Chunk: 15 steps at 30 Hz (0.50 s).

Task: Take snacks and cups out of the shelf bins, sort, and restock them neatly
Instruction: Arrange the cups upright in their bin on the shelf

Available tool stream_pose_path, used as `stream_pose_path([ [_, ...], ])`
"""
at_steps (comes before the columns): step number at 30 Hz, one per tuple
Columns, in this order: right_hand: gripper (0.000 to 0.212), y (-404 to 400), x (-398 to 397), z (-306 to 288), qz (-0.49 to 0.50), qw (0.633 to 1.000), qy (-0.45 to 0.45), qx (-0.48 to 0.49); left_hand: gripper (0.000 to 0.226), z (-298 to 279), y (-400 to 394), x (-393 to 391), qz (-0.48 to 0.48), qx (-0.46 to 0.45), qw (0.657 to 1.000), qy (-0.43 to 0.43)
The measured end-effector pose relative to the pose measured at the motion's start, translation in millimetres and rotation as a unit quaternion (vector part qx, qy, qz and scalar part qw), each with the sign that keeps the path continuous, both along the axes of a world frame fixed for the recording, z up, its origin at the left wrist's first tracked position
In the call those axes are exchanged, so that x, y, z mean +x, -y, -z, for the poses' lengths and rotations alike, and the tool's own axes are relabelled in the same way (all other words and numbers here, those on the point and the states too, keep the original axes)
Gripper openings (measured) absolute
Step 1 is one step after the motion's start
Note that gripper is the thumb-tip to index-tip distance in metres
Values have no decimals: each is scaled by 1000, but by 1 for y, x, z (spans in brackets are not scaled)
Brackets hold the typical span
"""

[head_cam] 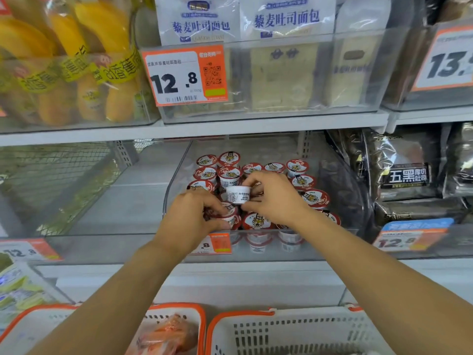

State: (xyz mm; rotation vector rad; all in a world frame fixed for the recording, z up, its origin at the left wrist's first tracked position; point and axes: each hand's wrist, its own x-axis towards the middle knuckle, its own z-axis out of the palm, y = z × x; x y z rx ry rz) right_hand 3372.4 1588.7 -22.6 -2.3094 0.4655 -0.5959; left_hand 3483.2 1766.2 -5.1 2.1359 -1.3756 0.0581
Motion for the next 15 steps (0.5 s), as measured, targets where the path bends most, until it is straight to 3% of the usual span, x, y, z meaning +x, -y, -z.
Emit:
stream_pose_path([
  [4,34,-1,7,-7,62,987,4,-147,19,-1,-3,4,33,13,999,8],
  [7,32,-9,14,-8,45,975,-37,-213,34,8,-11,5,35,17,999,36],
  [11,32,-13,19,-3,-15,979,-67,-194,69,17,-22,0,38,91,993,62],
  [15,44,-15,17,-3,-29,984,-63,-163,79,20,-25,-4,39,112,989,83],
])
